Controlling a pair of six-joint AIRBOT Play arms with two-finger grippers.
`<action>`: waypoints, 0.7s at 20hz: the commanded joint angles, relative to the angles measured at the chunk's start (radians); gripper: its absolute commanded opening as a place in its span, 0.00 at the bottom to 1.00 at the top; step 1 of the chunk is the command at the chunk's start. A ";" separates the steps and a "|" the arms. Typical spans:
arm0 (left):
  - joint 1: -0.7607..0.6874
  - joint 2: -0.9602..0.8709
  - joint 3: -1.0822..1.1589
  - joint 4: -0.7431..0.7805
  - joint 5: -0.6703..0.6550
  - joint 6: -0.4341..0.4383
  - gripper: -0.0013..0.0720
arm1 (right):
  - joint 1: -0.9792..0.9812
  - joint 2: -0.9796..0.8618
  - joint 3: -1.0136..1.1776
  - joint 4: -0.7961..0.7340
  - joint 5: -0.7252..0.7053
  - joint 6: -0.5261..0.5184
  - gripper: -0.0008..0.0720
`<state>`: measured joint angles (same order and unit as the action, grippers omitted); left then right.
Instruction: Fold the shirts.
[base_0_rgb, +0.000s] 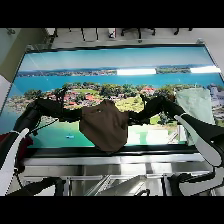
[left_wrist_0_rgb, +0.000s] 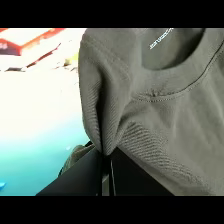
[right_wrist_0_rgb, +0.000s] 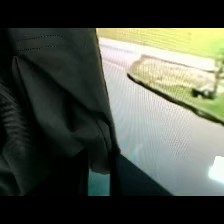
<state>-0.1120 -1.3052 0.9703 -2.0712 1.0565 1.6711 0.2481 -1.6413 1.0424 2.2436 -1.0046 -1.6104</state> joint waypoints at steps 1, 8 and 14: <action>0.023 0.009 -0.012 0.002 0.008 0.008 0.04 | 0.016 -0.017 0.010 0.013 0.030 -0.017 0.04; 0.094 0.225 0.288 0.002 0.059 0.021 0.04 | -0.089 0.157 0.425 0.011 -0.217 -0.025 0.04; 0.284 0.513 0.822 0.003 0.072 -0.011 0.04 | -0.240 0.469 1.002 0.003 -0.238 -0.076 0.04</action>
<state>0.0956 -0.9081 1.5768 -2.0682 1.1233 1.6798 0.0624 -1.2999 1.8053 2.2517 -1.2224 -1.6531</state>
